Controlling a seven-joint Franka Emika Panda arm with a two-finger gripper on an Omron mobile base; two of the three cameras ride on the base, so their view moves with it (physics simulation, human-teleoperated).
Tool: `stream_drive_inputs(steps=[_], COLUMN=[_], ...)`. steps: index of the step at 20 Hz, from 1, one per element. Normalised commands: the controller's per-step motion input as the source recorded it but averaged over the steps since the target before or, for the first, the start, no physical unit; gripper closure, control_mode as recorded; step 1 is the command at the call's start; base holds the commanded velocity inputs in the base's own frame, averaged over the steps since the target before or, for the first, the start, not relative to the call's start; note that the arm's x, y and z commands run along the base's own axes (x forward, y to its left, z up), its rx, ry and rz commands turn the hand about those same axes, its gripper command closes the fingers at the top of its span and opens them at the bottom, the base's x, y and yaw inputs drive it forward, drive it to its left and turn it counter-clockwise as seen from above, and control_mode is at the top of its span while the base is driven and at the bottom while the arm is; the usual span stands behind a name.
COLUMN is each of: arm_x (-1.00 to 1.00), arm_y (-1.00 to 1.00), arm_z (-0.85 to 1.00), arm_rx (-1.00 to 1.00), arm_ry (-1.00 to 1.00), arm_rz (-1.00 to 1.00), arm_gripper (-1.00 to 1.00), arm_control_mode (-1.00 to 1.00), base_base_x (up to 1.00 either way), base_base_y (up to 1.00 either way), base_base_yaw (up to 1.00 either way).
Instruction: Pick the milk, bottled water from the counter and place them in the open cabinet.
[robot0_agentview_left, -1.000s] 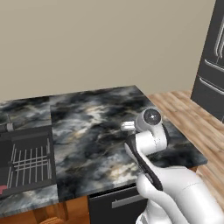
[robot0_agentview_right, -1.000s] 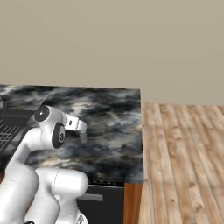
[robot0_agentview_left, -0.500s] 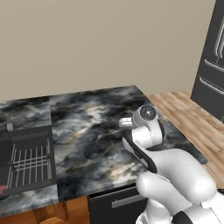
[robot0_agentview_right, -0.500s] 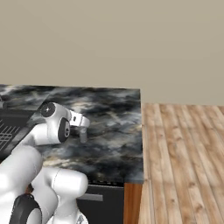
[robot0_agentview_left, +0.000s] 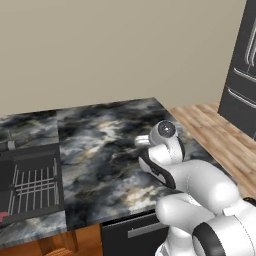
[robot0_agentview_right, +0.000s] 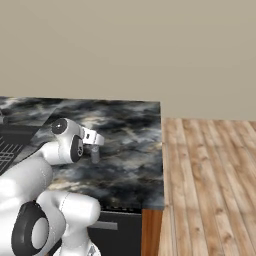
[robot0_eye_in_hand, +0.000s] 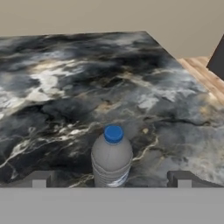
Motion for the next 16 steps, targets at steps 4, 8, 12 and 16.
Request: stream_drive_inputs(steps=[4,8,12,16], arm_x=[0.00,0.00,0.01,0.10], arm_y=[0.00,0.00,0.00,0.00], arm_z=[-0.22,-0.23,-0.09,-0.02], arm_rx=[0.00,0.00,0.00,0.00], arm_ry=[0.00,0.00,0.00,0.00], arm_rz=[0.01,0.00,0.01,0.00], arm_gripper=[-1.00,-1.00,-1.00,-1.00], arm_control_mode=[-1.00,-1.00,-1.00,-1.00], base_base_x=[0.00,0.00,0.00,0.00], base_base_y=[0.00,0.00,0.00,0.00], base_base_yaw=[0.00,0.00,0.00,0.00])
